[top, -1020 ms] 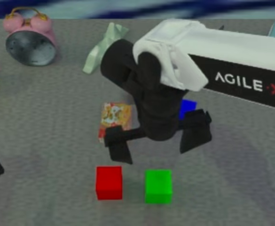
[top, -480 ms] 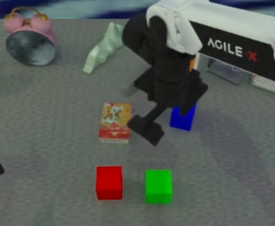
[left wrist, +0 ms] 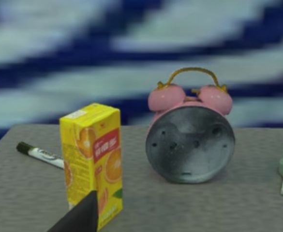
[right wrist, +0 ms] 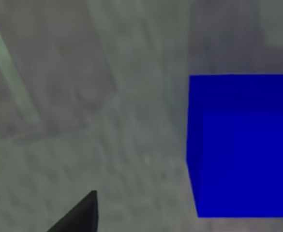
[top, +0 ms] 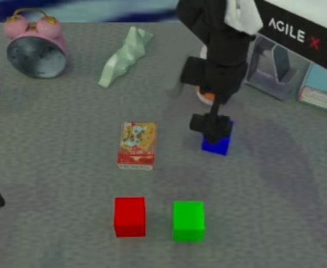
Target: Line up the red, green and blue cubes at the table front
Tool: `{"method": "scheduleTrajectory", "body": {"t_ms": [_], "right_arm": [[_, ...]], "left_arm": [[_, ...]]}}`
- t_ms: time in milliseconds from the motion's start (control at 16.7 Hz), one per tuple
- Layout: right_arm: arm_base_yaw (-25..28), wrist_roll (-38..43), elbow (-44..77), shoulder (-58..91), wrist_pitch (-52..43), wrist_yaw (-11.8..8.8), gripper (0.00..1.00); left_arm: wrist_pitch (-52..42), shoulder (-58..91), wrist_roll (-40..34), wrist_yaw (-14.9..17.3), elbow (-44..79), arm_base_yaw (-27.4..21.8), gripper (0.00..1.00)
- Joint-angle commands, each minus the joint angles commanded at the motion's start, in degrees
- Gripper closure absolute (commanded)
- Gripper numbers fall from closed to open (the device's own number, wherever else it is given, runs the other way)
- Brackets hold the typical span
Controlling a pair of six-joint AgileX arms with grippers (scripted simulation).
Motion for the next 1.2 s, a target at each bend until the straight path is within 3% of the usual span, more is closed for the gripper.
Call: {"method": "scheduleTrajectory", "body": {"t_ms": [540,960,1200], "right_arm": [[-0.55,-2.31,0.12,0.19,1.01,0.10,0.00],[-0.68,-2.31,-11.66,3.06,16.04,0.13,0.00],[-0.68,-2.34,-13.41,3.59,17.97,0.14,0.00]], "left_arm": [[0.00,0.00,0.00,0.00,0.00,0.00,0.00],[0.00,0.00,0.00,0.00,0.00,0.00,0.00],[0.00,0.00,0.00,0.00,0.00,0.00,0.00]]}}
